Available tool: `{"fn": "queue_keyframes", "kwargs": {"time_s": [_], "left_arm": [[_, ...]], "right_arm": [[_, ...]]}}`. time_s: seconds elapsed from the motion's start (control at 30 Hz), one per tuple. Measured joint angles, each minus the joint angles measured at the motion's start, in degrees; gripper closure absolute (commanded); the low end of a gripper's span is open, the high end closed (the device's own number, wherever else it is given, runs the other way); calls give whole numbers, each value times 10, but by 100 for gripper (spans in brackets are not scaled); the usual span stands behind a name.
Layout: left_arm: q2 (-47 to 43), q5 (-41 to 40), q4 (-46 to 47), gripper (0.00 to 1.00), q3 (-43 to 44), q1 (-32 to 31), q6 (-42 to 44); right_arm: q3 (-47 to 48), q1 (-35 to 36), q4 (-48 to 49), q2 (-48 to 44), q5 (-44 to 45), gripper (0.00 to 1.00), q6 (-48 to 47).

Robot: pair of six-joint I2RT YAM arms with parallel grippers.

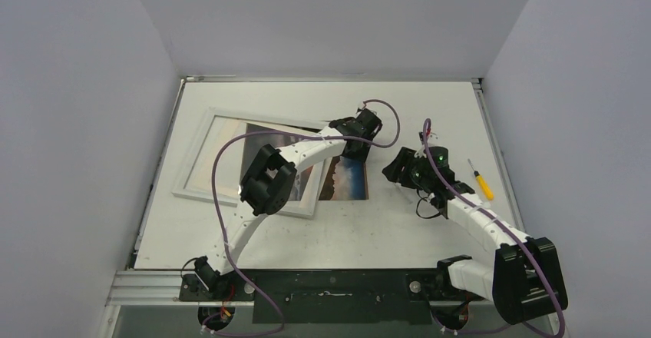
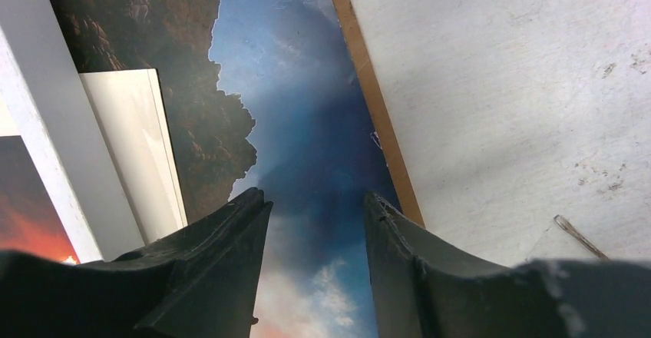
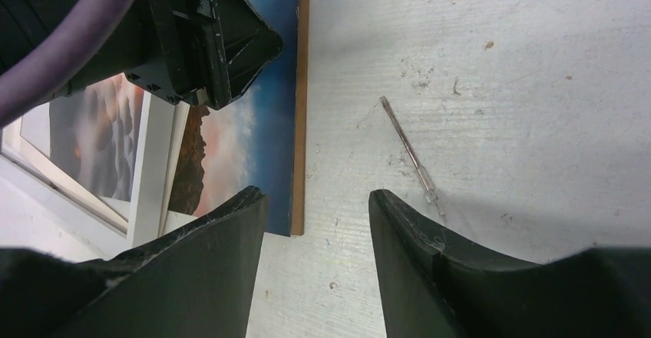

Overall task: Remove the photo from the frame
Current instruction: Remove the photo frame item from the photo frame.

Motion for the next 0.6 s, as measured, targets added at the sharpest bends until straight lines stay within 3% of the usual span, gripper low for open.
{"fn": "queue_keyframes", "kwargs": {"time_s": [0.2, 0.3, 0.47, 0.6], "left_arm": [[0, -19, -2, 63, -2, -5, -2], [-7, -33, 5, 66, -16, -7, -9], [-108, -19, 73, 64, -188, -5, -26], [-189, 17, 98, 62, -313, -2, -46]], "right_arm": [[-5, 0, 0, 0, -7, 47, 2], [-5, 0, 1, 2, -7, 55, 1], [30, -20, 6, 72, -34, 43, 5], [115, -34, 23, 181, -59, 51, 10]]}}
